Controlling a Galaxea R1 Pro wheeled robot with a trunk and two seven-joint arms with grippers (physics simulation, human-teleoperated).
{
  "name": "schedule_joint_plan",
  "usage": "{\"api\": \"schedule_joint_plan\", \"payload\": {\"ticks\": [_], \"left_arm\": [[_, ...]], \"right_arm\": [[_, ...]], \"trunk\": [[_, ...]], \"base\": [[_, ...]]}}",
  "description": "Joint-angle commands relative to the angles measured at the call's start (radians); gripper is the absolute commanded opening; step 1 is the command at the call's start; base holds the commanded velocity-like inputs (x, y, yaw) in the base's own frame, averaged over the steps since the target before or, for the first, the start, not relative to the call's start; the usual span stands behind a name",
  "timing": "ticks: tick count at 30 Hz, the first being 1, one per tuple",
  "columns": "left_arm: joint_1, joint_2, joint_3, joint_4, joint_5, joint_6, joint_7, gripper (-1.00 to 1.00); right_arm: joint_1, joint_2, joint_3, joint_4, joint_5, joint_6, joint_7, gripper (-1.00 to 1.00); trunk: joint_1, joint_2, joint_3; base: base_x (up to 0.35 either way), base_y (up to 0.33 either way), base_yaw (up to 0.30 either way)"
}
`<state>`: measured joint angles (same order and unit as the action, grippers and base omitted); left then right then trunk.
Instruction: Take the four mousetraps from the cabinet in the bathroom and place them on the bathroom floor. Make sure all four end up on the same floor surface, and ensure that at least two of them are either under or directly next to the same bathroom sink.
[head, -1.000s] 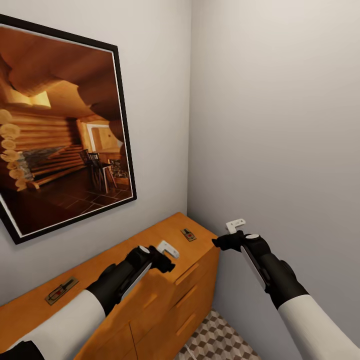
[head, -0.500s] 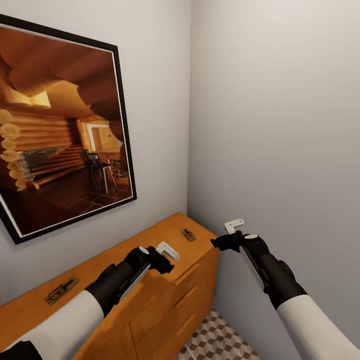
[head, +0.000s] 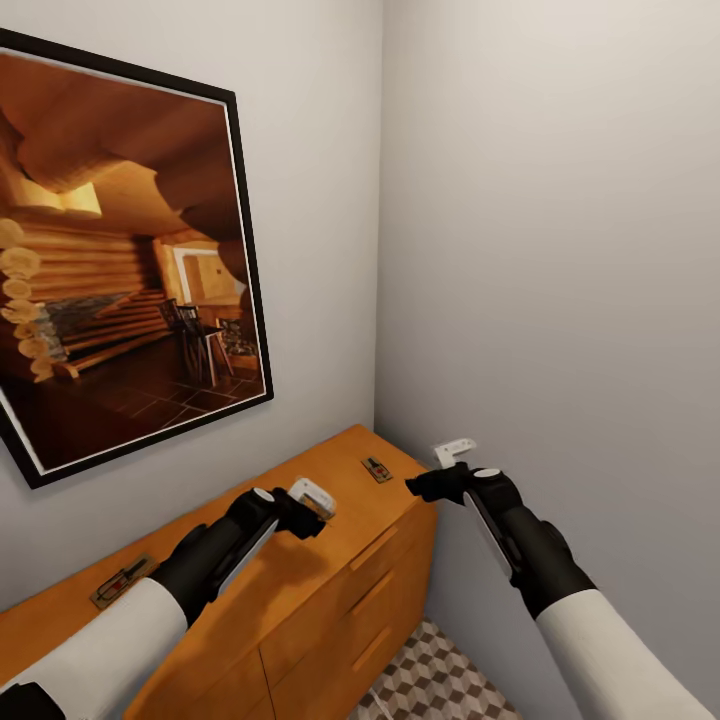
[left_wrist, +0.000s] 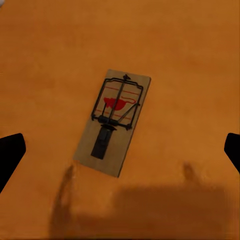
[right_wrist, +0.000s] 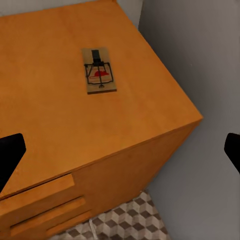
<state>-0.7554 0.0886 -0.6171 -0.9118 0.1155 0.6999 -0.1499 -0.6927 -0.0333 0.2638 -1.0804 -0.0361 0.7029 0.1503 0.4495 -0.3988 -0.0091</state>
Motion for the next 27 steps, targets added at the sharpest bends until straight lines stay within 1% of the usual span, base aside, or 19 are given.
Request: {"api": "schedule_joint_plan", "payload": {"ticks": [1,6,10,13,19,23,27], "left_arm": [[-0.001,0.003,0.002,-0.001,0.010,0.005,0.004,1.00],[-0.001,0.022,0.015,-0.002,0.011,0.005,0.003,1.00],[-0.001,0.036,0.021,-0.002,0.012,0.002,0.002,1.00],[-0.001,0.039,0.027,-0.002,0.013,0.000,0.002,1.00],[-0.001,0.036,0.053,-0.002,0.019,-0.034,-0.003,1.00],[-0.001,0.033,0.058,-0.002,0.018,-0.058,-0.011,1.00],[-0.001,0.032,0.060,-0.002,0.016,-0.066,-0.021,1.00]], "right_arm": [[-0.001,0.006,0.002,-0.001,-0.002,0.005,-0.001,1.00],[-0.001,0.032,0.003,-0.001,0.001,0.006,-0.002,1.00],[-0.001,0.040,0.003,-0.001,0.000,0.006,-0.003,1.00],[-0.001,0.042,0.003,-0.001,0.000,0.006,-0.003,1.00],[-0.001,0.045,0.005,-0.001,-0.001,0.006,-0.003,1.00],[-0.001,0.045,0.006,0.000,-0.001,0.007,-0.003,1.00],[-0.001,0.045,0.006,0.001,-0.001,0.006,-0.003,1.00]], "trunk": [[0.001,-0.001,-0.001],[0.001,-0.001,-0.001],[0.001,-0.001,-0.001],[0.001,-0.001,-0.001],[0.001,-0.001,-0.001],[0.001,-0.001,-0.001],[0.001,-0.001,-0.001]], "base": [[0.000,0.000,0.000],[0.000,0.000,0.000],[0.000,0.000,0.000],[0.000,0.000,0.000],[0.000,0.000,0.000],[0.000,0.000,0.000],[0.000,0.000,0.000]]}}
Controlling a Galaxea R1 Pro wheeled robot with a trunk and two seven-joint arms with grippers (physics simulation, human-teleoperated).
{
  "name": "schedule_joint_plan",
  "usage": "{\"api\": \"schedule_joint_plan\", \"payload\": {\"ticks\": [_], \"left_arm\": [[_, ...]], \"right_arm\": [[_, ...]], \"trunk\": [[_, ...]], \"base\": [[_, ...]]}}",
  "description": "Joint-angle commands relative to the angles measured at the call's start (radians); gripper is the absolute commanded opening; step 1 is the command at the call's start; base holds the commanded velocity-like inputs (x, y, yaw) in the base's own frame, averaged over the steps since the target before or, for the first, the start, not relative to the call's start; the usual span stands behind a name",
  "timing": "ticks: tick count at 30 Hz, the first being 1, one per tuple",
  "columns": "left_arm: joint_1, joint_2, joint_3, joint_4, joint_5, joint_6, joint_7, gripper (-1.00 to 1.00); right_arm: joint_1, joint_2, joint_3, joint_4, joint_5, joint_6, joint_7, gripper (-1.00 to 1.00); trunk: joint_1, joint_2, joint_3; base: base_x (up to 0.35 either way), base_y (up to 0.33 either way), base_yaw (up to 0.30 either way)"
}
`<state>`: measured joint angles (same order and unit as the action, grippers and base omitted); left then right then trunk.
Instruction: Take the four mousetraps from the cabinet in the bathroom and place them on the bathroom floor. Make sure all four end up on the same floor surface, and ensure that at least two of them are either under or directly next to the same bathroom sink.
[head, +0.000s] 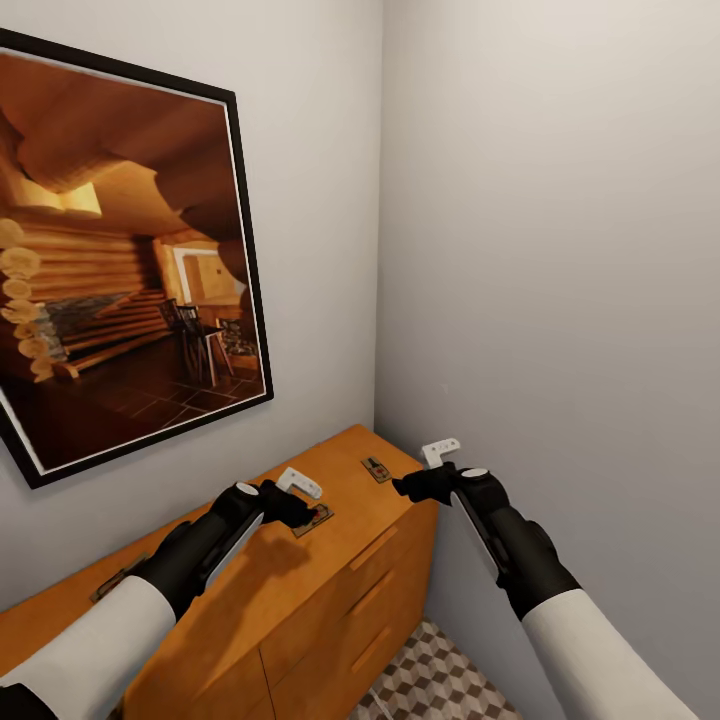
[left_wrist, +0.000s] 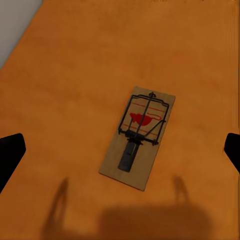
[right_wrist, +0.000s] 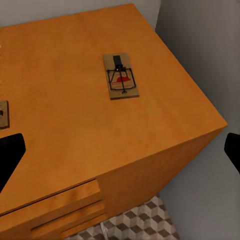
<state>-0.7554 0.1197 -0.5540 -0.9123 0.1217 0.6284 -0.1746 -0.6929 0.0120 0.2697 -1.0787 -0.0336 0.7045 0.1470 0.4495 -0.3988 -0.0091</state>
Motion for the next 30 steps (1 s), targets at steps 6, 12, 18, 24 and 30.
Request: {"api": "schedule_joint_plan", "payload": {"ticks": [6,12,18,24,30], "left_arm": [[-0.001,0.000,-0.001,-0.001,0.008,-0.002,-0.009,1.00],[-0.002,-0.003,0.000,-0.001,0.011,0.004,-0.014,1.00],[-0.002,-0.018,0.000,0.000,0.012,0.008,-0.014,1.00],[-0.002,-0.027,0.001,0.003,0.012,0.010,-0.014,1.00],[-0.003,-0.027,0.004,0.005,0.012,0.011,-0.014,1.00]], "right_arm": [[0.000,0.000,-0.001,0.000,-0.003,0.005,0.000,1.00],[0.000,0.000,-0.001,0.000,-0.004,0.006,0.000,1.00],[0.000,0.000,-0.001,0.000,-0.004,0.006,0.000,1.00],[0.000,0.000,-0.001,0.000,-0.005,0.006,0.000,1.00],[0.000,0.000,-0.001,0.000,-0.005,0.006,0.000,1.00]], "trunk": [[0.001,-0.001,-0.001],[0.001,-0.001,-0.001],[0.001,-0.001,-0.001],[0.001,-0.001,-0.001],[0.001,-0.001,-0.001]], "base": [[0.000,0.000,0.000],[0.000,0.000,0.000],[0.000,0.000,0.000],[0.000,0.000,0.000],[0.000,0.000,0.000]]}}
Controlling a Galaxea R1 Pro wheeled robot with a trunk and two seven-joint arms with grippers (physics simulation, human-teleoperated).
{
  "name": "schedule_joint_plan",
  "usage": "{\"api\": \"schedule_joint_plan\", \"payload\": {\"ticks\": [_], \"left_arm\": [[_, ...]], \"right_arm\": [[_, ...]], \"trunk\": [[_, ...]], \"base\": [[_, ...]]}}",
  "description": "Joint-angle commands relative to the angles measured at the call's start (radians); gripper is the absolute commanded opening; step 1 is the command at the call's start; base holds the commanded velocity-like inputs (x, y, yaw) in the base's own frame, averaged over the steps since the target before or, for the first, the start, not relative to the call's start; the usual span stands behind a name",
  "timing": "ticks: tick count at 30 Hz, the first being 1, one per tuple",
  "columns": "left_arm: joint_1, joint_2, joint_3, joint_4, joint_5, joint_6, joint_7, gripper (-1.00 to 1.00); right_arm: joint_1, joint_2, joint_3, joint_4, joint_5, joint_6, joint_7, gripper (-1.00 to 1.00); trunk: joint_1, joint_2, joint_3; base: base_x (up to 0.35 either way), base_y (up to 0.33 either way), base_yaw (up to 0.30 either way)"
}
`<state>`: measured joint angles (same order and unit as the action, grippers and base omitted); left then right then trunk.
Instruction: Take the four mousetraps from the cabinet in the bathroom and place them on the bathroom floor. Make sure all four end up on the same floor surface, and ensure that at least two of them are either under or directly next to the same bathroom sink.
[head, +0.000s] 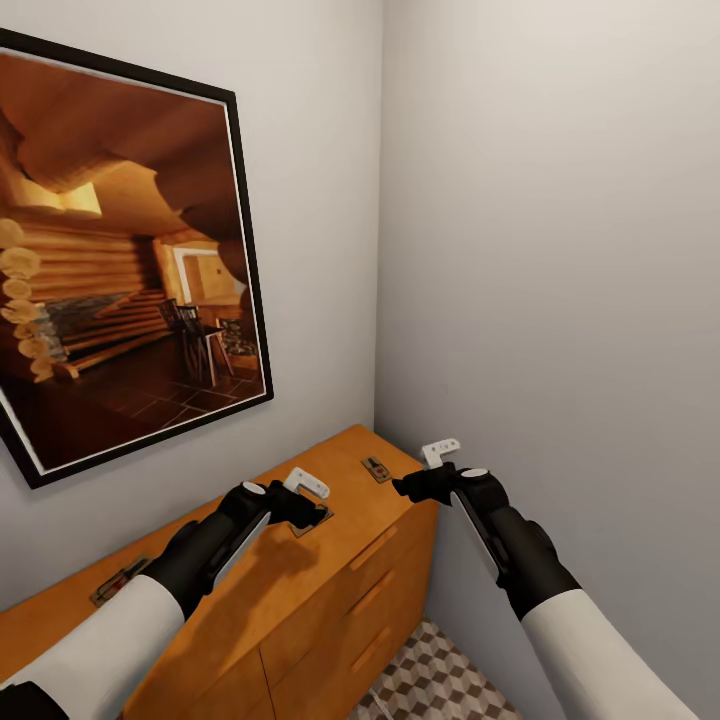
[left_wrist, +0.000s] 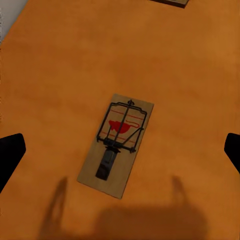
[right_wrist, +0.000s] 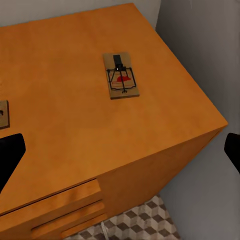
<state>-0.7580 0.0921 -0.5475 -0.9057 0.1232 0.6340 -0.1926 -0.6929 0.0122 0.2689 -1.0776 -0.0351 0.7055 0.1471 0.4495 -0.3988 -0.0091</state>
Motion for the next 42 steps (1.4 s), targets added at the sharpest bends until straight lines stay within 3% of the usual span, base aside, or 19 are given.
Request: {"api": "schedule_joint_plan", "payload": {"ticks": [1,11,27,33,42], "left_arm": [[-0.001,0.001,0.000,0.000,0.010,0.005,0.004,1.00],[-0.007,-0.010,0.046,0.055,0.010,0.005,-0.001,1.00],[-0.058,-0.022,0.087,0.216,0.006,-0.011,-0.080,1.00],[-0.089,-0.047,0.092,0.303,0.005,-0.048,-0.100,1.00],[-0.114,-0.073,0.093,0.364,0.005,-0.087,-0.108,1.00]], "right_arm": [[0.000,0.000,0.000,-0.001,-0.003,0.005,0.000,1.00],[0.000,0.000,0.001,0.000,-0.004,0.004,0.000,1.00],[0.000,0.000,0.001,0.002,-0.005,0.004,0.000,1.00],[0.000,0.000,0.001,0.002,-0.005,0.003,-0.001,1.00],[0.000,0.000,0.001,0.003,-0.005,0.003,-0.001,1.00]], "trunk": [[0.001,-0.001,-0.001],[0.001,-0.001,-0.001],[0.001,-0.001,-0.001],[0.001,-0.001,-0.001],[0.001,-0.001,-0.001]], "base": [[0.000,0.000,0.000],[0.000,0.000,0.000],[0.000,0.000,0.000],[0.000,0.000,0.000],[0.000,0.000,0.000]]}}
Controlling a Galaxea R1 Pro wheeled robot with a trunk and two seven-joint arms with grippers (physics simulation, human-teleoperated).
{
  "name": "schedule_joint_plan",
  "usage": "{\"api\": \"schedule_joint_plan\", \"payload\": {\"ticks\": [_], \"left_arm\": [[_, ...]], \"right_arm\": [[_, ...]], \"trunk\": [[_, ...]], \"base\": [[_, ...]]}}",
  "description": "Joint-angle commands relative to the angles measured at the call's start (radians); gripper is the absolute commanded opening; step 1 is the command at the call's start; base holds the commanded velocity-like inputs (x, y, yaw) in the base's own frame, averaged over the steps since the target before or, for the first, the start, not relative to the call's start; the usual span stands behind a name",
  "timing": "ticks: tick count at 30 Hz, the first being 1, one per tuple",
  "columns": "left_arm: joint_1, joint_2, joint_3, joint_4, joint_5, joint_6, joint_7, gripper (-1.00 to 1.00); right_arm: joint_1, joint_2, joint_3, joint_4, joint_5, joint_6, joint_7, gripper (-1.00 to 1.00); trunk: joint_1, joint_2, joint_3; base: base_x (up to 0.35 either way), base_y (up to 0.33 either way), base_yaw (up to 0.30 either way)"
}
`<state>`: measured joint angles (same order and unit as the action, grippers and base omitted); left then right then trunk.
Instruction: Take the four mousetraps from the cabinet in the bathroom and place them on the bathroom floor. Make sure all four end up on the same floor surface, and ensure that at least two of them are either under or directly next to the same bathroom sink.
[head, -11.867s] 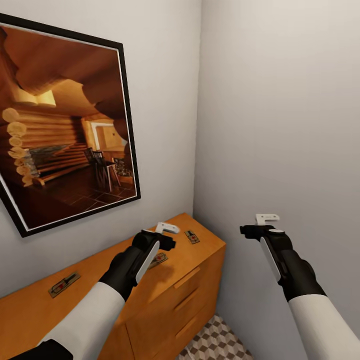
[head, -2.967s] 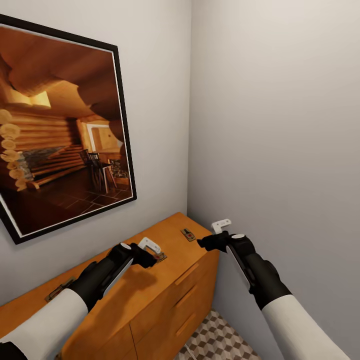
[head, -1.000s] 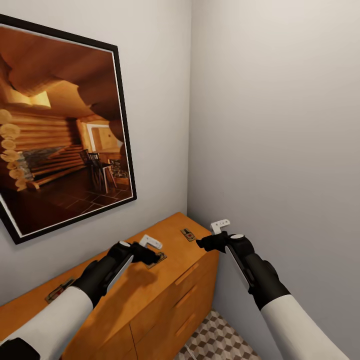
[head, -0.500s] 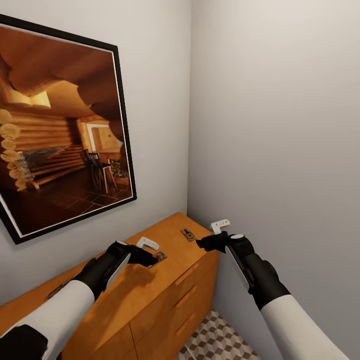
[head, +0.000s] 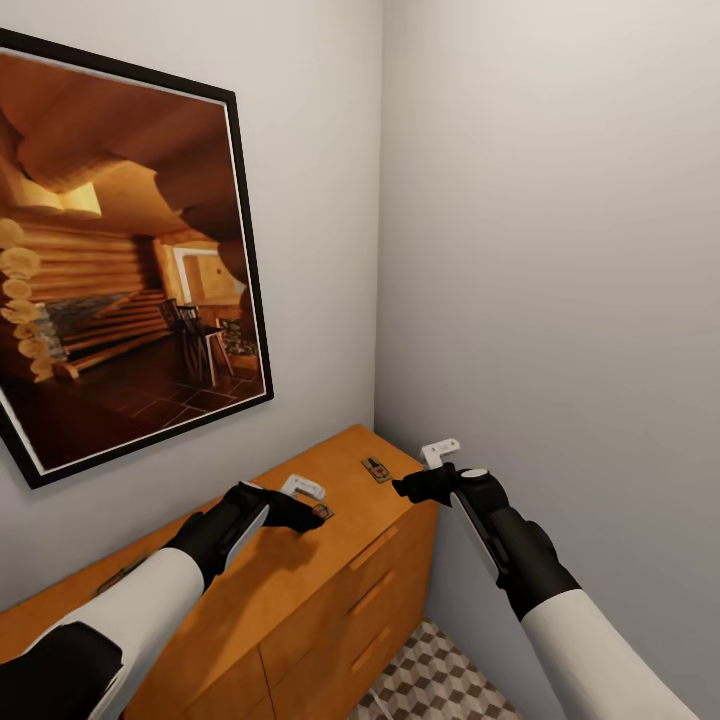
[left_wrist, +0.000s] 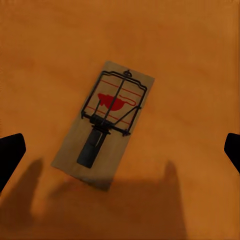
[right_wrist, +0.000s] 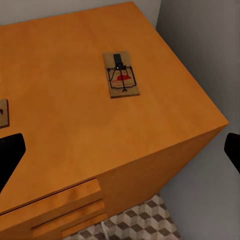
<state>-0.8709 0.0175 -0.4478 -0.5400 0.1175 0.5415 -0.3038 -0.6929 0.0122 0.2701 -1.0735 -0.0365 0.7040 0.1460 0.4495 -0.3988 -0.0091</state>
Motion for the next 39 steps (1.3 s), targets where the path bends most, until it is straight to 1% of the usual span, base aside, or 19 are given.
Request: {"api": "schedule_joint_plan", "payload": {"ticks": [1,11,16,26,39], "left_arm": [[-0.003,0.001,-0.006,0.000,0.010,0.004,0.003,1.00],[-0.016,-0.004,-0.006,0.004,0.011,-0.001,0.002,1.00],[-0.023,-0.008,-0.006,-0.009,0.012,0.005,0.001,1.00],[-0.030,-0.002,-0.006,-0.018,0.011,0.005,-0.021,1.00],[-0.031,0.003,-0.006,-0.020,0.012,-0.001,-0.026,1.00]], "right_arm": [[0.000,0.000,0.000,-0.001,-0.003,0.005,0.000,1.00],[0.000,0.001,0.001,0.000,-0.003,0.005,0.000,1.00],[0.000,0.001,0.001,0.000,-0.003,0.005,0.000,1.00],[0.000,0.002,0.001,0.002,-0.003,0.005,0.000,1.00],[0.000,0.002,0.011,0.023,-0.003,0.000,-0.001,1.00]], "trunk": [[0.000,-0.001,-0.001],[0.000,-0.001,-0.001],[0.000,-0.001,-0.001],[0.000,-0.001,-0.001],[0.000,-0.001,-0.001]], "base": [[0.000,0.000,0.000],[0.000,0.000,0.000],[0.000,0.000,0.000],[0.000,0.000,0.000],[0.000,0.000,0.000]]}}
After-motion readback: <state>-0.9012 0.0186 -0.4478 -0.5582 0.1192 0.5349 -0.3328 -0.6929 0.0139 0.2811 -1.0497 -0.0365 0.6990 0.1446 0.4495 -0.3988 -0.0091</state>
